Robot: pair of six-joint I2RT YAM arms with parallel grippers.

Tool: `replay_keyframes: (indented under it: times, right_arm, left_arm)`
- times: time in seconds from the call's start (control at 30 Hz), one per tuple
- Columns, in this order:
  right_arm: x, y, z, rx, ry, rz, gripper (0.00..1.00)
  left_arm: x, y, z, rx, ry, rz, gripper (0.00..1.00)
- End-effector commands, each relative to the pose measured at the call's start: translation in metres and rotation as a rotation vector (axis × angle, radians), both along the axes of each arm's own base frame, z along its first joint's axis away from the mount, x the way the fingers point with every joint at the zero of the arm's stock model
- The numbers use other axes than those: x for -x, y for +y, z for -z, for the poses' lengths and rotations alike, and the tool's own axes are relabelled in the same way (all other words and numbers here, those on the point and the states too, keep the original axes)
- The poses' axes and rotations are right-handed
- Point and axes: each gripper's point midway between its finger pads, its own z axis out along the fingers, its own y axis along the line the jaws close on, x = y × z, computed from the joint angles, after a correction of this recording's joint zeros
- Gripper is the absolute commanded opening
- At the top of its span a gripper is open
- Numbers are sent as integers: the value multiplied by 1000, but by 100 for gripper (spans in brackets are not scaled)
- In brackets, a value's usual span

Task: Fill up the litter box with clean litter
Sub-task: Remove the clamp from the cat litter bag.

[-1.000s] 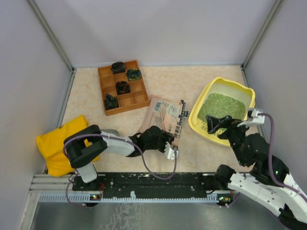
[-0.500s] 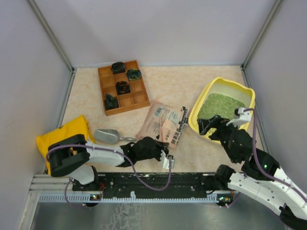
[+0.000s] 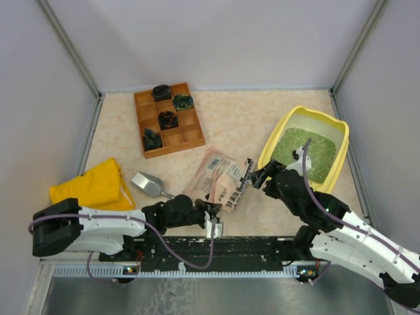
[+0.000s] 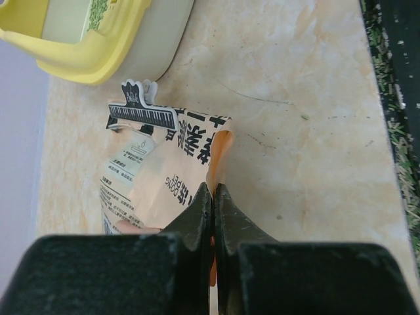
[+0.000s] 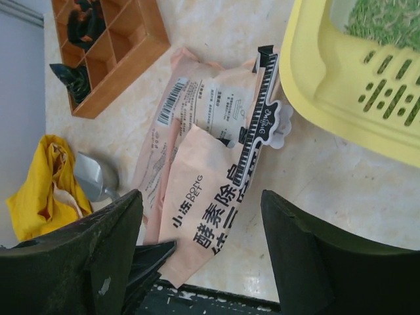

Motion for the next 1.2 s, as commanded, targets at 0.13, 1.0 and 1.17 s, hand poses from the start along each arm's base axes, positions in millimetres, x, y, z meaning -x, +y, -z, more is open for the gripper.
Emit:
replay_keyframes:
  times: [0.13, 1.0, 1.17]
  right_arm:
    - [-4, 17, 34, -158, 146, 127, 61]
    - [-24, 43, 84, -313, 220, 252, 57]
    - [-28, 34, 84, -231, 204, 280, 53]
  left_arm:
    - [29, -6, -55, 250, 92, 69, 0]
    - [52, 8, -75, 339, 170, 137, 0]
    - [54, 8, -73, 333, 186, 142, 0]
